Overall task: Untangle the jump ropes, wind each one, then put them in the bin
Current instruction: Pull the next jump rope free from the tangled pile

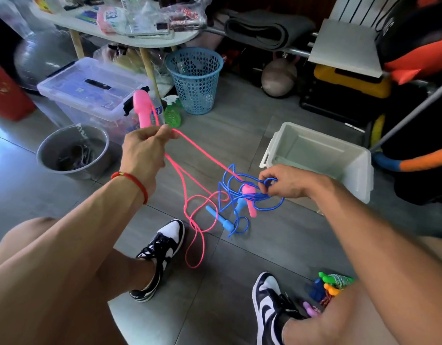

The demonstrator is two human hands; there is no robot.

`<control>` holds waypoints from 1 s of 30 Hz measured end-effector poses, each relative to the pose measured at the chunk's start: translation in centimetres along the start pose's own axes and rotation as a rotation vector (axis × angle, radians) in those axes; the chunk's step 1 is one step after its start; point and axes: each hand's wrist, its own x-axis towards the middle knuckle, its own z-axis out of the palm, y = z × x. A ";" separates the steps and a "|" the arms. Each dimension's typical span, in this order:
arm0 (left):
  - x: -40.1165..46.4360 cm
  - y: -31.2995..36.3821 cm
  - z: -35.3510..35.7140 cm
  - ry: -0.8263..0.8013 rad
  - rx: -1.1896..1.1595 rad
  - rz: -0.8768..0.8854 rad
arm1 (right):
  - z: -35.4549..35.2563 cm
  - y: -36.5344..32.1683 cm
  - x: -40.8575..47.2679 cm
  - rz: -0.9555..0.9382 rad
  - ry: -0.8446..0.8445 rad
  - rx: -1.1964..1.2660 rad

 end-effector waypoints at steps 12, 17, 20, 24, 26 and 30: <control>-1.0 0.0 1.9 -0.283 0.061 0.108 | 0.6 0.4 -0.3 0.035 0.404 -0.020; -1.7 0.0 3.1 -0.362 0.038 0.138 | 1.2 -0.4 -0.4 -0.174 0.335 -0.039; -1.7 0.6 3.5 -0.413 -0.075 0.111 | 1.9 -0.6 -0.5 -0.190 0.184 -0.011; -1.4 1.2 3.5 -0.412 -0.170 0.069 | 3.9 -0.7 0.0 -0.286 0.203 -0.172; -0.8 1.1 3.3 -0.325 -0.171 0.023 | 3.8 -0.5 0.4 -0.293 0.295 -0.219; 0.8 1.0 2.6 -0.061 -0.169 -0.117 | 2.9 -1.0 0.0 -0.393 0.384 -0.236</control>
